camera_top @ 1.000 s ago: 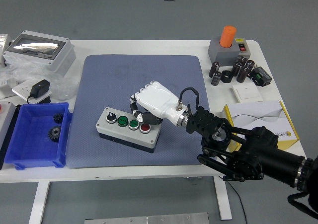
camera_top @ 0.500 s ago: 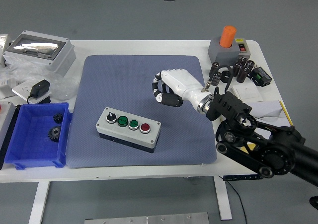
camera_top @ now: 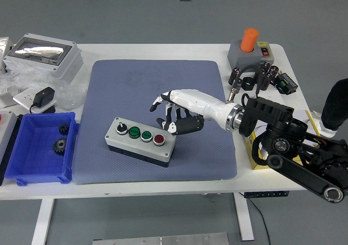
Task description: Pick up the button,place it on the desk,press the button,press the button
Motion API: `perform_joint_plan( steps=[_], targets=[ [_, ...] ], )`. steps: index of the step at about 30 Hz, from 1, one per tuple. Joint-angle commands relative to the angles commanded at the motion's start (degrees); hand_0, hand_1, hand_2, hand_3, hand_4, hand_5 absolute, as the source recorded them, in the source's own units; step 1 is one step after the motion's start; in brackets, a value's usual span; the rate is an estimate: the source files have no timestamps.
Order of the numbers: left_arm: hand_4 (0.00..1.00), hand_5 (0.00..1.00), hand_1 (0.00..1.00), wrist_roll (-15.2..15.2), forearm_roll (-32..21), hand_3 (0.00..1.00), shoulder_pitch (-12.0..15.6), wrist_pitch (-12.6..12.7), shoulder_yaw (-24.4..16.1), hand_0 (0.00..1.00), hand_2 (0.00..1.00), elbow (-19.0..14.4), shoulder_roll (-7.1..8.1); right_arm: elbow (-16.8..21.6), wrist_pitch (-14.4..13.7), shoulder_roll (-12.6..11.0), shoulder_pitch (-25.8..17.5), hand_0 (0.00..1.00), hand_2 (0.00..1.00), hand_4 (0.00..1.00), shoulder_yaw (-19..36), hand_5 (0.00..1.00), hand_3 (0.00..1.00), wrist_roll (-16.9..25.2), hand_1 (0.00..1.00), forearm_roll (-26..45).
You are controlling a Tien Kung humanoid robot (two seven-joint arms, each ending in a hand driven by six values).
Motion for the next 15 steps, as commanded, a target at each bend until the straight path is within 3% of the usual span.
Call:
perform_joint_plan(
  steps=[5,6,11,12,15],
  targets=[
    [0.858,0.656,0.634,0.04,0.01,0.731,-0.02,0.0,-0.01,0.662,0.615,-0.03,0.02,-0.14,0.06,0.28,0.53,0.101,0.256,0.517,-2.15,0.411,0.678,-0.36,0.196,0.59],
    [0.857,0.658,0.633,0.04,0.02,0.731,-0.04,-0.01,-0.02,0.662,0.614,-0.03,0.02,-0.35,-0.29,0.49,0.71,0.091,0.245,0.638,-2.83,0.624,0.669,-0.45,0.186,0.33],
    [0.857,0.658,0.633,-0.04,-0.01,0.731,-0.16,-0.01,-0.03,0.662,0.614,-0.01,0.04,-1.92,-1.94,1.66,1.88,0.091,0.245,0.638,-6.47,0.624,0.669,-1.34,0.186,-1.74],
    [0.857,0.657,0.632,-0.05,-0.03,0.731,-0.17,-0.01,-0.01,0.661,0.615,-0.01,0.04,-2.16,-2.13,1.81,2.07,0.088,0.226,0.715,-6.94,0.977,0.686,-1.52,0.178,-2.09],
    [0.857,0.657,0.632,-0.04,-0.1,0.731,-0.19,-0.01,0.03,0.661,0.615,-0.02,0.05,-2.88,-2.57,2.14,2.51,0.088,0.226,0.715,-7.94,0.977,0.686,-1.99,0.178,-3.03]
  ],
)
